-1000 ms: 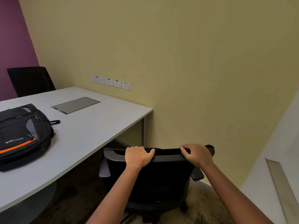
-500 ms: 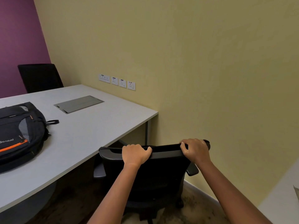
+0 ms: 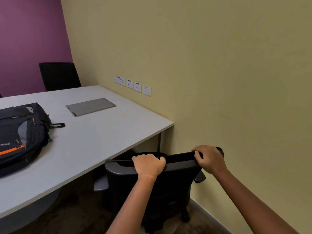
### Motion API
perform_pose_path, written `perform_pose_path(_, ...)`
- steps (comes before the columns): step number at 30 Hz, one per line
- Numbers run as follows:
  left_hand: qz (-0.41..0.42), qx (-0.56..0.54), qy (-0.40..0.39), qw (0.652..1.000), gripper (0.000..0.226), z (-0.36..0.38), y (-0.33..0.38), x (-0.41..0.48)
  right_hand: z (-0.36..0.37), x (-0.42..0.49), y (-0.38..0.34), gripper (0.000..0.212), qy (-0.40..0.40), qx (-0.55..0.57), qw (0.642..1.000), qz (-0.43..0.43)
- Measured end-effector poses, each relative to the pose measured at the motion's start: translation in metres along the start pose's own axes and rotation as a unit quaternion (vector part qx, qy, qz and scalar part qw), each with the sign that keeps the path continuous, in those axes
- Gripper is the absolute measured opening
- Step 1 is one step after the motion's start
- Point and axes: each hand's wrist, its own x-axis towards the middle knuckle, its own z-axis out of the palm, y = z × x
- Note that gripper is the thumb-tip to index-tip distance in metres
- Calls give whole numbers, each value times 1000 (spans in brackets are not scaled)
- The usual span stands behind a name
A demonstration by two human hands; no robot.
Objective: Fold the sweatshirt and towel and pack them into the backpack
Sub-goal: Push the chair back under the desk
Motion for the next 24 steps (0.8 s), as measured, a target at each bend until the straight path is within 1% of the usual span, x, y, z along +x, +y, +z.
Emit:
perform_pose_path(1,-4,6,1,1000,56,2,0,-1,0,0,1,71,-3,13,1000,-11)
perform_pose_path(4,-4,25,17,1000,60,6,-1,-3,5,-6,4,64,26,16,999,-31)
perform_pose_path(6,0,23,-2,1000,58,3,-3,1,5,-5,6,64,25,25,998,-44)
perform_pose_path(8,-8,6,-38,999,58,-1,-9,9,3,-3,7,68,8,28,997,-67)
perform_pose_path(10,-16,-13,-65,998,65,-2,-19,15,3,-1,7,75,-24,20,996,-82)
perform_pose_path(13,-40,-23,-78,996,73,0,-20,12,4,1,10,81,-60,31,991,-116)
perform_pose_path(15,-56,-22,-93,994,71,1,-20,5,3,-1,9,83,-69,35,989,-122)
perform_pose_path(17,-64,-26,-104,992,67,0,-17,-4,1,-8,9,83,-60,46,989,-131)
perform_pose_path(21,-70,-23,-96,993,66,0,-12,-21,-4,-20,14,80,-42,58,987,-144)
perform_pose_path(24,-62,-22,-102,993,73,0,-8,-34,-8,-30,19,74,-28,74,985,-150)
